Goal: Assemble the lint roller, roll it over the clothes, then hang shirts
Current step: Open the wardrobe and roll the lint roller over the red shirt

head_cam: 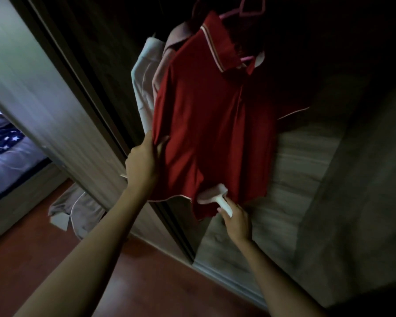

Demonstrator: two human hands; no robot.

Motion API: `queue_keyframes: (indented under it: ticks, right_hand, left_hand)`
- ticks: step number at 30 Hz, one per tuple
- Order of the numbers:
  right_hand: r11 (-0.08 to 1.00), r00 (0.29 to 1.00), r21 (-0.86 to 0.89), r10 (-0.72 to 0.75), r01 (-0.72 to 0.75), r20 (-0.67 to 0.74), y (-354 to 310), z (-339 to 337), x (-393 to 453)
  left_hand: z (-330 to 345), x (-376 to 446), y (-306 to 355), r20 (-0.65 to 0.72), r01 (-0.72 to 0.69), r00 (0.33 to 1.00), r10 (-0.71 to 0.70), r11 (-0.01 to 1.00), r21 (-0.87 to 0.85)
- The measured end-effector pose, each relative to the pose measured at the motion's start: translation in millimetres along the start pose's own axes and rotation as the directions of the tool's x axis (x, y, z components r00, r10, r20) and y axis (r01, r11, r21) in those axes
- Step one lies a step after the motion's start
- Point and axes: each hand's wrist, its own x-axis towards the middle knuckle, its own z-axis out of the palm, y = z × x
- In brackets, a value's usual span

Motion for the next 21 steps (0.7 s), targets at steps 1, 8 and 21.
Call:
queue_keyframes:
  ticks: [1, 8, 21]
  right_hand:
    - [0.999, 1.000, -0.035, 0.018, -0.018, 0.017, 5.2, 2.5, -4.7]
    - [0.971, 0.868, 0.181, -0.049, 0.158, -0.495, -44.2, -53.0, 18.4]
    - [0.975, 0.900, 0.182, -0.037, 0.128, -0.434, -44.6, -105.0, 102.1]
  left_hand:
    - [0.3, -0.8, 0.7, -0.001, -0.015, 1.000, 0.014, 1.000, -0.010]
    - [5.7, -3.5, -7.8, -0.002, -0.133, 0.991, 0.133, 0.991, -0.030]
    - [12.3, -10.1, -0.9, 0.050, -0.087, 0.995, 0.089, 0.995, -0.054]
